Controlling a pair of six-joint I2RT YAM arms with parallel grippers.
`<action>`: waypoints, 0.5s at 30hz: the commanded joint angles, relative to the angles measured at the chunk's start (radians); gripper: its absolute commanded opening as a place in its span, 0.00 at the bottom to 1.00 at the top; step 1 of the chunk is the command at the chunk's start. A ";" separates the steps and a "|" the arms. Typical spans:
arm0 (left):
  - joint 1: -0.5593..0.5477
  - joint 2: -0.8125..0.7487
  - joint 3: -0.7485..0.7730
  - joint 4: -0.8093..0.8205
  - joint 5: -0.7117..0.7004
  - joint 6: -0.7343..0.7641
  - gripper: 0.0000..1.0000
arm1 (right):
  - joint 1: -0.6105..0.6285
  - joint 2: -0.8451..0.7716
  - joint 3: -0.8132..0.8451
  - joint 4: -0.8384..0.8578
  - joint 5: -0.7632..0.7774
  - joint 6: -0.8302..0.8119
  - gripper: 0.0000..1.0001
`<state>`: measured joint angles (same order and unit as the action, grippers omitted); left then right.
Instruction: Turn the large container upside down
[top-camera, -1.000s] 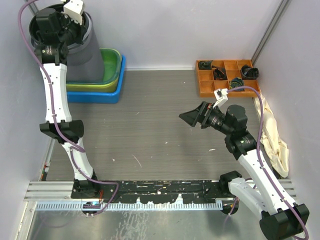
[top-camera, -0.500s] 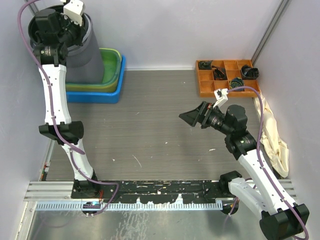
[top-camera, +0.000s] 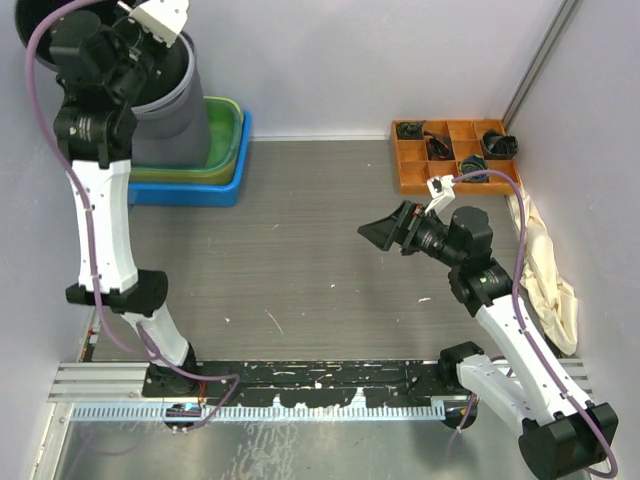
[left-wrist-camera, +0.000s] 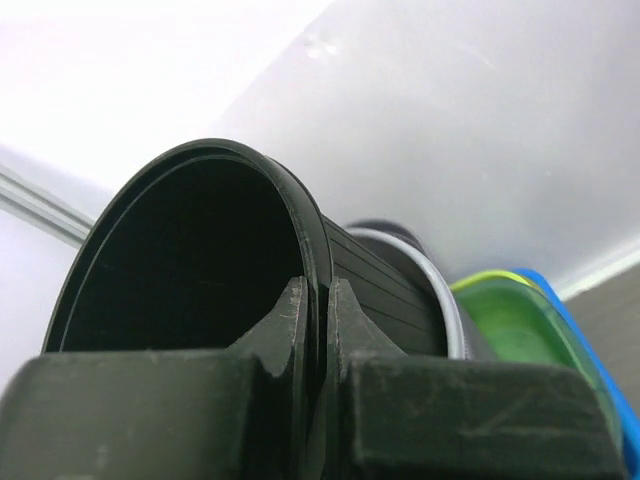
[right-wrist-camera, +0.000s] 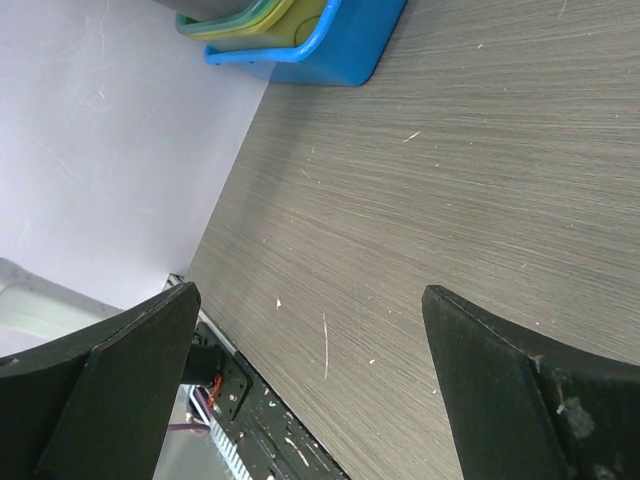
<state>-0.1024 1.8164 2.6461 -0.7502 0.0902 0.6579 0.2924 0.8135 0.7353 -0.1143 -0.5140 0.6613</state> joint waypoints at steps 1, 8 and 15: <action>-0.090 -0.171 -0.030 0.267 -0.083 0.301 0.00 | 0.003 0.002 0.063 0.024 0.027 -0.020 1.00; -0.407 -0.250 -0.026 0.311 -0.181 0.637 0.00 | 0.003 0.002 0.181 -0.065 0.122 -0.096 1.00; -0.744 -0.284 -0.078 0.247 -0.370 0.676 0.00 | 0.003 0.004 0.347 -0.180 0.254 -0.177 1.00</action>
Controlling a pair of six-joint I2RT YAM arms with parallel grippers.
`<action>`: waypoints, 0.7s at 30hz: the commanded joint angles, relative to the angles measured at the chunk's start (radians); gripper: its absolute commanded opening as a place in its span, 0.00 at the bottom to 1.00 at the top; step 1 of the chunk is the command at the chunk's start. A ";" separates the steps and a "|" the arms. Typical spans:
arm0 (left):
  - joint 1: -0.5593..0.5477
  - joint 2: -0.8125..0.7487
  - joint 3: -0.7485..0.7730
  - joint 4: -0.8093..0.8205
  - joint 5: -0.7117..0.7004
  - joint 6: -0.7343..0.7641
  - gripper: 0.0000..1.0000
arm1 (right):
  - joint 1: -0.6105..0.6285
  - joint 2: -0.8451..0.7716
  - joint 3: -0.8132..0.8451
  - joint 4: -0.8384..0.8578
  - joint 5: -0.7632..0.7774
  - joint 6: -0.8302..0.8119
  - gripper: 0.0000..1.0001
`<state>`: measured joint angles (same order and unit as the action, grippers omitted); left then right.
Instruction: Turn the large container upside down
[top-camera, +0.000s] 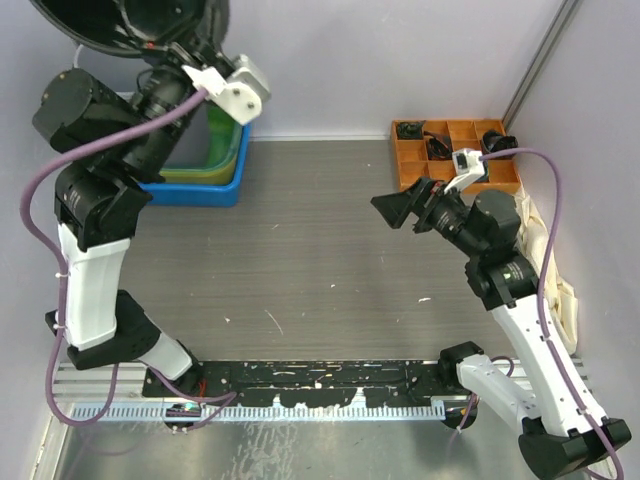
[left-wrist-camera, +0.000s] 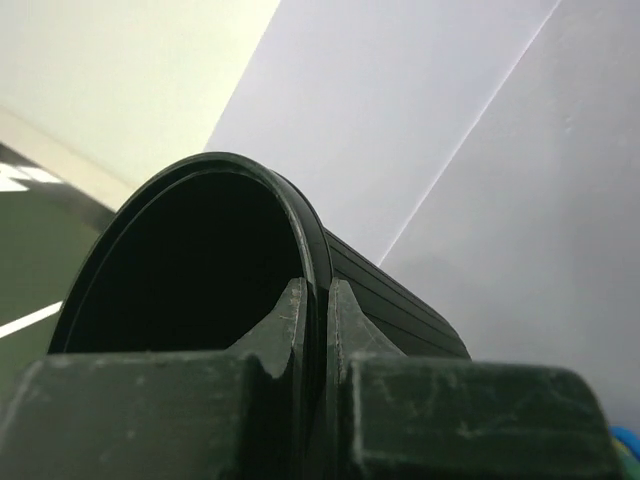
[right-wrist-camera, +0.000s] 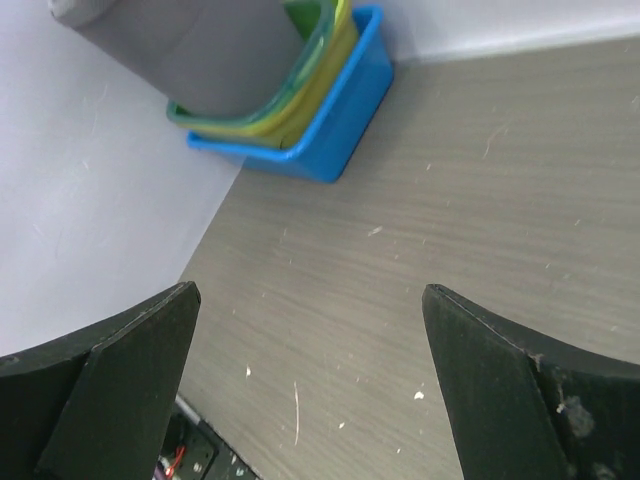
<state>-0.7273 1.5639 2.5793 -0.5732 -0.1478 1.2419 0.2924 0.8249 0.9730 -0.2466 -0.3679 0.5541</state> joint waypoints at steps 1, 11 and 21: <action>-0.149 -0.030 -0.009 0.038 -0.146 0.044 0.00 | 0.002 -0.012 0.135 -0.070 0.144 -0.077 1.00; -0.198 -0.050 -0.047 -0.340 -0.017 -0.645 0.00 | 0.003 -0.045 0.396 -0.308 0.474 -0.142 1.00; 0.045 -0.008 -0.134 -0.383 0.518 -1.267 0.00 | 0.003 -0.106 0.507 -0.397 0.577 -0.175 1.00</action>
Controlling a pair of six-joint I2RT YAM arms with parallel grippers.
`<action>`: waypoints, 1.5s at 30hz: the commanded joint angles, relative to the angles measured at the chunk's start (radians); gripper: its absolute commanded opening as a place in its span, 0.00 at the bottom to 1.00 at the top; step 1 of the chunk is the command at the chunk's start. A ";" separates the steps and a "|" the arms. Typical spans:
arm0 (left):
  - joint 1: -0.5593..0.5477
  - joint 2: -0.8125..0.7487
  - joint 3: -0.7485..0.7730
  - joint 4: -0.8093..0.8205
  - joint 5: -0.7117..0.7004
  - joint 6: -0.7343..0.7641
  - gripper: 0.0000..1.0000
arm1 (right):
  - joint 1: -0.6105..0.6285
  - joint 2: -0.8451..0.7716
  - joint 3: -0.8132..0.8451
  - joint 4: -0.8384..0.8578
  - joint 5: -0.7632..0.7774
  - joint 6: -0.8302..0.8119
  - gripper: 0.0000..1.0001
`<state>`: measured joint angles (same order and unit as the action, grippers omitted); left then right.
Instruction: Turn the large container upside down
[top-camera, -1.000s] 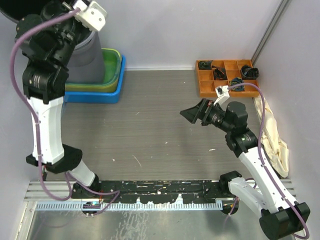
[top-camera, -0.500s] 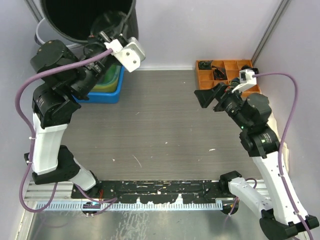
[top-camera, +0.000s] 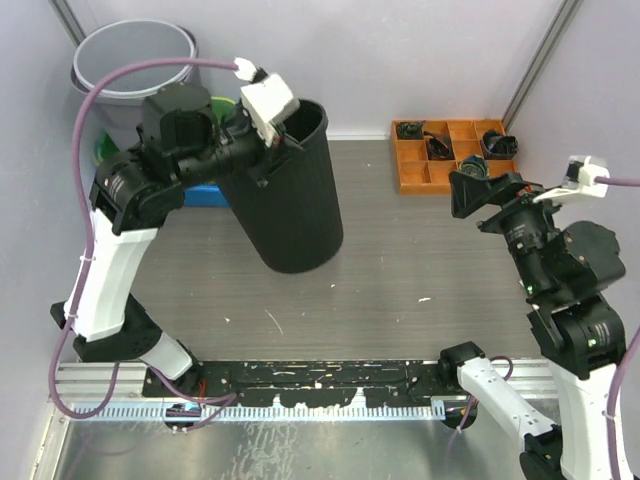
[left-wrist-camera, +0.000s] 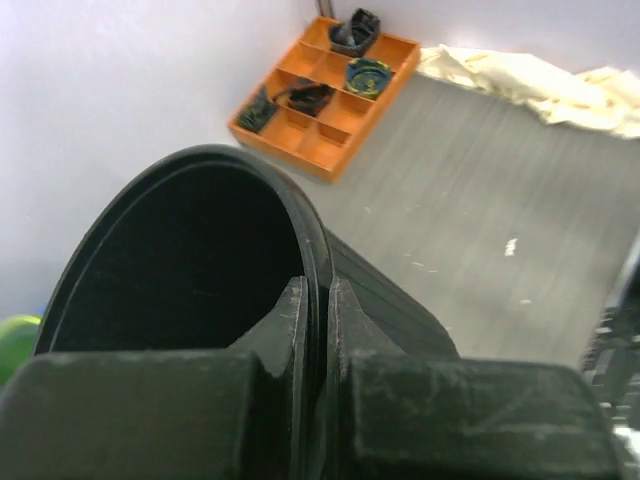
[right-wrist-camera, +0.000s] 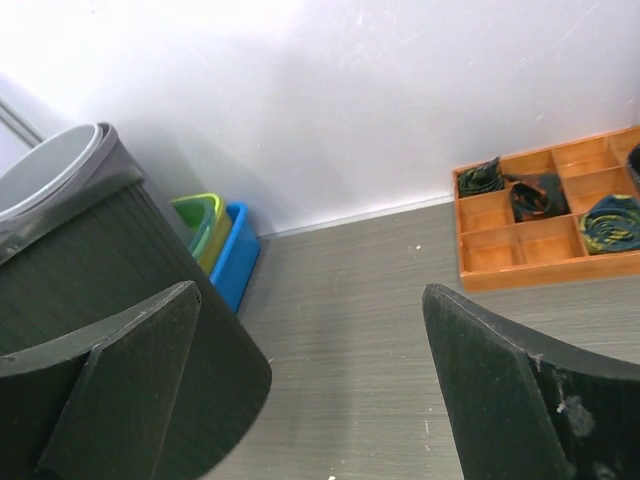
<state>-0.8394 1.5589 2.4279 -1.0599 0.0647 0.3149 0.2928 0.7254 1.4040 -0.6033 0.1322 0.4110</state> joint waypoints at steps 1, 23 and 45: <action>0.212 0.013 0.004 0.138 0.385 -0.434 0.00 | 0.003 -0.005 0.106 -0.060 0.078 -0.032 1.00; 0.388 0.412 -0.553 1.631 0.823 -2.167 0.00 | 0.003 0.020 0.231 -0.313 0.242 0.034 1.00; 0.684 0.762 -1.128 2.079 0.808 -2.257 0.00 | 0.003 0.046 0.039 -0.193 0.153 0.037 1.00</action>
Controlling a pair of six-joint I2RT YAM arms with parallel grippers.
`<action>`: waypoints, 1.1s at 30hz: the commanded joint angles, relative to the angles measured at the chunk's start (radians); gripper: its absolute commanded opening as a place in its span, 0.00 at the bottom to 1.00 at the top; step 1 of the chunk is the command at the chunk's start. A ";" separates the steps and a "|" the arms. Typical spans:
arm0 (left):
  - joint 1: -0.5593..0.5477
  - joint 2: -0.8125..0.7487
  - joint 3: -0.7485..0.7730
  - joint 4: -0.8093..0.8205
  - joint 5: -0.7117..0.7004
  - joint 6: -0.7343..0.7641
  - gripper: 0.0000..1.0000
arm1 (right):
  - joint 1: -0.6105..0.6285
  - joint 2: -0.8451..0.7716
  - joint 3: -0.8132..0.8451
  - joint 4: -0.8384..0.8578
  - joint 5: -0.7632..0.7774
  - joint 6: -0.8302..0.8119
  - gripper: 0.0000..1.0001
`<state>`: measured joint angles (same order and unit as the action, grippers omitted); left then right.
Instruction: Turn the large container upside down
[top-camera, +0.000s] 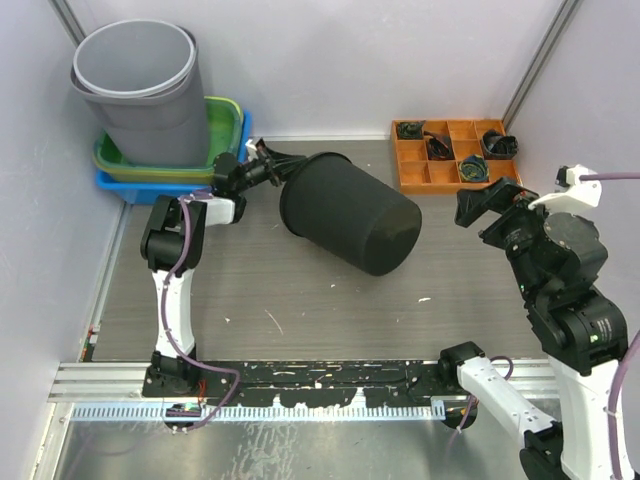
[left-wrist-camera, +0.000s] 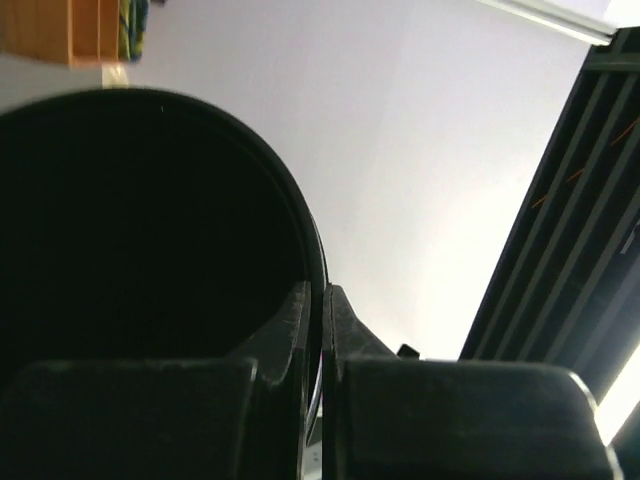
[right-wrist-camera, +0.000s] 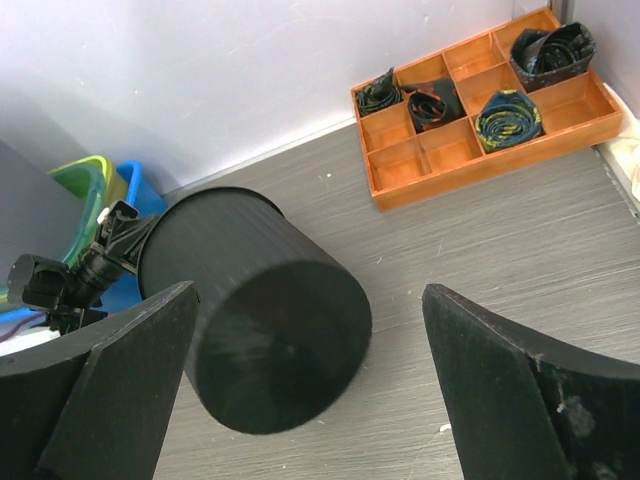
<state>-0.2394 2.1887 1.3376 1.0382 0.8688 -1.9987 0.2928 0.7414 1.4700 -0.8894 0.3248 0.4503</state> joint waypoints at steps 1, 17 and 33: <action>0.105 0.154 -0.037 -0.018 0.010 0.067 0.00 | 0.002 0.036 -0.034 0.100 -0.048 -0.001 1.00; 0.193 0.297 0.158 -0.524 -0.022 0.479 0.00 | 0.003 0.156 -0.169 0.490 -0.682 0.089 1.00; 0.156 0.027 0.282 -1.265 -0.079 1.089 0.41 | 0.139 0.225 -0.100 0.439 -0.655 -0.062 1.00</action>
<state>-0.1909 2.2761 1.5578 0.3080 0.9375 -1.1648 0.4160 1.0157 1.3216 -0.4290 -0.3573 0.4740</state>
